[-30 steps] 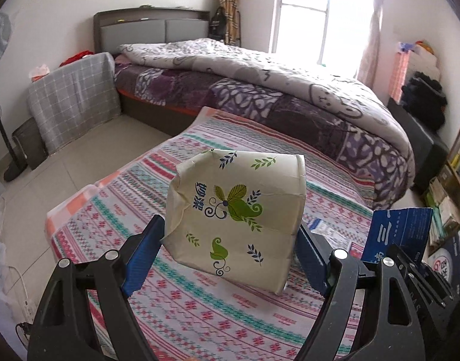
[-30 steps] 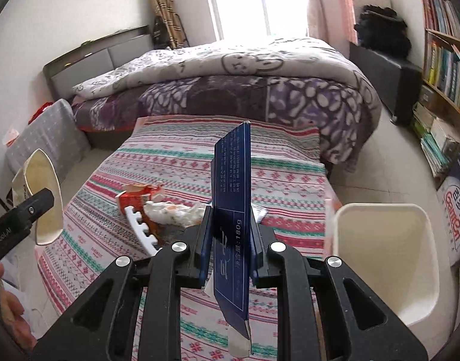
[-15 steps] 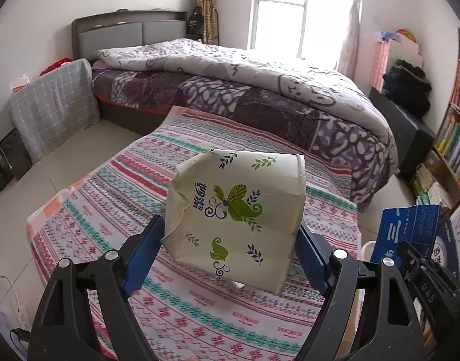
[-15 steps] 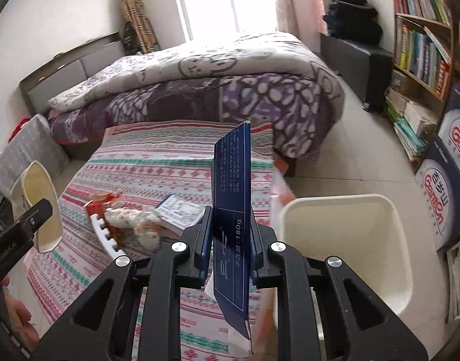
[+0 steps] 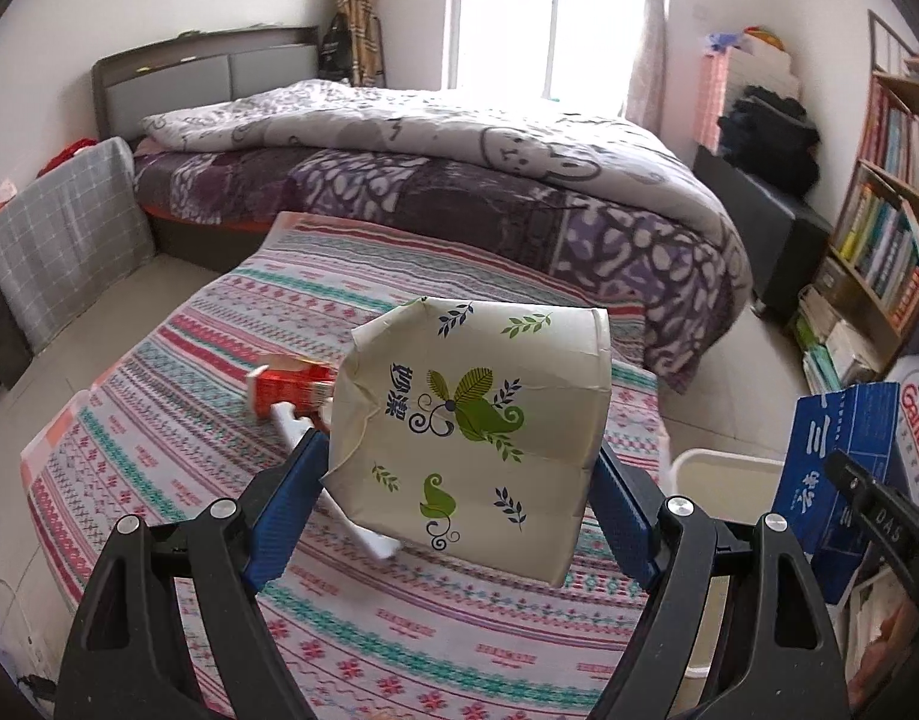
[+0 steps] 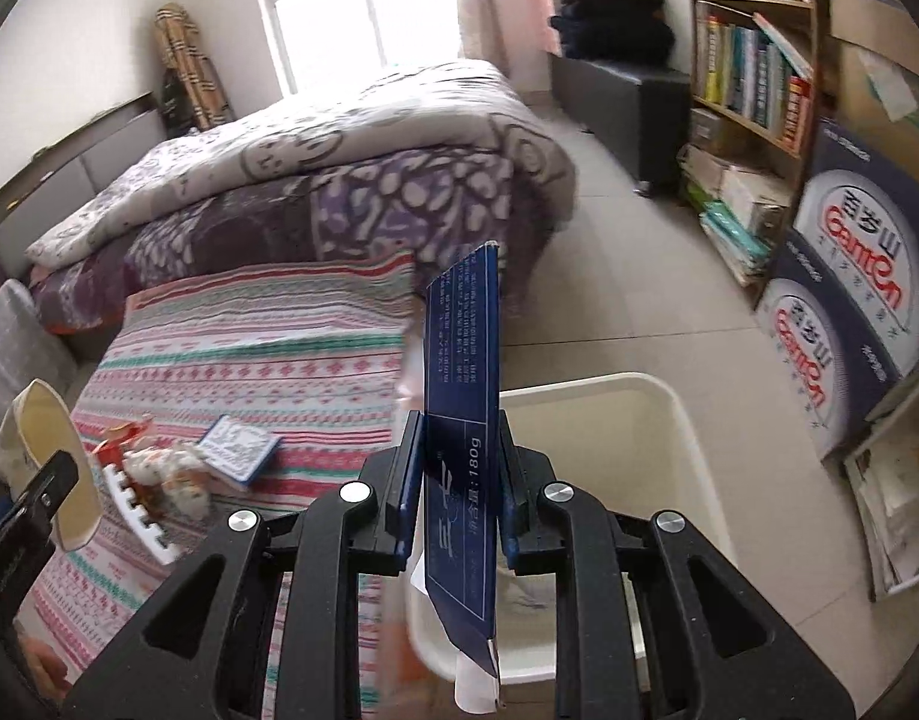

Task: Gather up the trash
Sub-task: 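Carry both items over the bin and open the right tool to drop the blue box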

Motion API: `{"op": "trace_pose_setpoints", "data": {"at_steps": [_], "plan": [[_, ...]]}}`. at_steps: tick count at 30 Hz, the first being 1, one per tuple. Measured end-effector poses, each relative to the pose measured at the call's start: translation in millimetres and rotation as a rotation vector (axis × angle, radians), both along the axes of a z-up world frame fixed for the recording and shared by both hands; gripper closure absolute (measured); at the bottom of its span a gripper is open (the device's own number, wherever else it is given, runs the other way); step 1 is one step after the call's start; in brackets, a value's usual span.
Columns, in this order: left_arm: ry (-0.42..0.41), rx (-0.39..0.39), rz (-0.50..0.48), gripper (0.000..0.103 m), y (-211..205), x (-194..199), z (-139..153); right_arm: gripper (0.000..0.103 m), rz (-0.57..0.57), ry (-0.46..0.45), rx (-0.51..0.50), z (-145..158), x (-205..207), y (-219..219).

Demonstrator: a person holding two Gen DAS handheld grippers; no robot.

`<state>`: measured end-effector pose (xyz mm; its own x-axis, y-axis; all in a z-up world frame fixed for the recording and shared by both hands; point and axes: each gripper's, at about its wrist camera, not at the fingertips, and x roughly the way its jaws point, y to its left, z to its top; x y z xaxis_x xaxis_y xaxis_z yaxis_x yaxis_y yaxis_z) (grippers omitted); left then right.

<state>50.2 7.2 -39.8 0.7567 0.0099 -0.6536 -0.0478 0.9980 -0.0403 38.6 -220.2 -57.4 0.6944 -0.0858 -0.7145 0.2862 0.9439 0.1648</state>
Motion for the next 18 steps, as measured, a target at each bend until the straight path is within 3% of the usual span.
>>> {"op": "trace_pose_setpoints", "data": {"at_steps": [10,18], "plan": [[-0.004,0.0,-0.1,0.022,-51,-3,-8,0.081,-0.117,0.069,0.006,-13,-9,-52],[0.001,-0.013,-0.196,0.022,-96,-3,-12,0.073,-0.205,0.067,0.03,-13,-22,-89]]}}
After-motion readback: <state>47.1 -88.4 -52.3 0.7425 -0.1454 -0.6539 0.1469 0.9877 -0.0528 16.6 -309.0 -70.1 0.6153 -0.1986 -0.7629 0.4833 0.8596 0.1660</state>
